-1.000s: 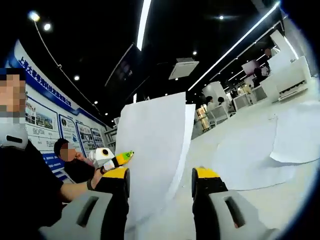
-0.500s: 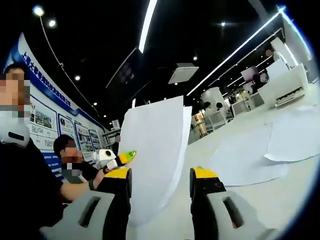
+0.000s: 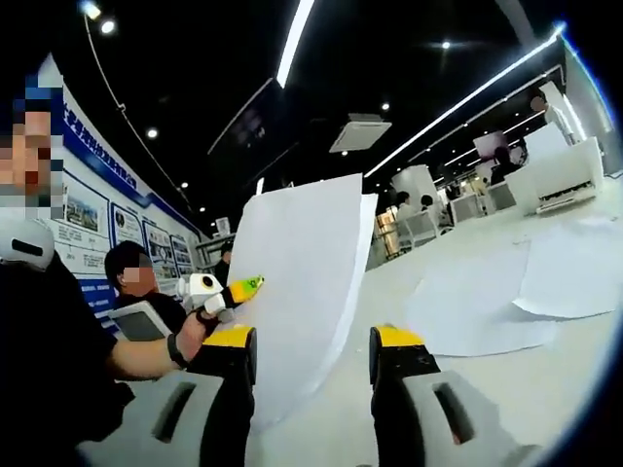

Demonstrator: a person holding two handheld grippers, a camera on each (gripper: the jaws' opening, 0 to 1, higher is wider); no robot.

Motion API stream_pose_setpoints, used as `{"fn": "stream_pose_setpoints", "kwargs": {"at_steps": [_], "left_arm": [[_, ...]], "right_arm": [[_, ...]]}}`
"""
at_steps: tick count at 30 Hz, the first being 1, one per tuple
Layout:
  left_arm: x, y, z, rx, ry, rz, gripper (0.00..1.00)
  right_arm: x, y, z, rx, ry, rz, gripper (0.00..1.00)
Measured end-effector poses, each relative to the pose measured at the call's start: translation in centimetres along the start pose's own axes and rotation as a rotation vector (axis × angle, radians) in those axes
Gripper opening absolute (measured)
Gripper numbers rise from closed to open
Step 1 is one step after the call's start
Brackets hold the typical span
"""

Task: Organize the stack of printing papers by aligning and flattening the scattered papers on the table

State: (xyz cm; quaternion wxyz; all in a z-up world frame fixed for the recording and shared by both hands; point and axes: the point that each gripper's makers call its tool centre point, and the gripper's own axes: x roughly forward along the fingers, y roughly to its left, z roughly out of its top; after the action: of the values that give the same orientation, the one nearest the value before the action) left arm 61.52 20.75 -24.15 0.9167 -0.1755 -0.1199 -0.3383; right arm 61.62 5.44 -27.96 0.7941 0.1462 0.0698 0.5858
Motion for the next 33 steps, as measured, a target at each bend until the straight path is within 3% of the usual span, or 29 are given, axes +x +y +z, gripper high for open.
{"fn": "stream_pose_setpoints", "kwargs": {"at_steps": [5, 9, 14, 18, 25, 28, 33], "left_arm": [[0.0, 0.1, 0.0, 0.002, 0.003, 0.005, 0.06], [0.0, 0.1, 0.0, 0.004, 0.001, 0.004, 0.06], [0.0, 0.1, 0.1, 0.005, 0.000, 0.003, 0.06], [-0.1, 0.1, 0.0, 0.004, 0.002, 0.001, 0.06], [-0.1, 0.1, 0.1, 0.006, 0.001, -0.002, 0.06], [-0.1, 0.1, 0.1, 0.007, 0.001, 0.000, 0.06], [-0.1, 0.1, 0.0, 0.009, 0.003, -0.001, 0.06]], "right_arm": [[-0.2, -0.4, 0.2, 0.013, -0.006, -0.014, 0.42], [-0.7, -2.4, 0.6, -0.068, -0.013, -0.131, 0.41], [-1.7, -5.2, 1.3, -0.028, -0.041, -0.224, 0.41], [-2.9, -7.6, 1.6, -0.064, -0.029, -0.317, 0.41], [-3.4, -8.4, 1.6, -0.020, -0.025, -0.308, 0.43], [-3.5, -9.1, 1.2, -0.086, 0.026, -0.339, 0.42], [-3.3, -9.6, 0.8, -0.109, 0.060, -0.350, 0.42]]}}
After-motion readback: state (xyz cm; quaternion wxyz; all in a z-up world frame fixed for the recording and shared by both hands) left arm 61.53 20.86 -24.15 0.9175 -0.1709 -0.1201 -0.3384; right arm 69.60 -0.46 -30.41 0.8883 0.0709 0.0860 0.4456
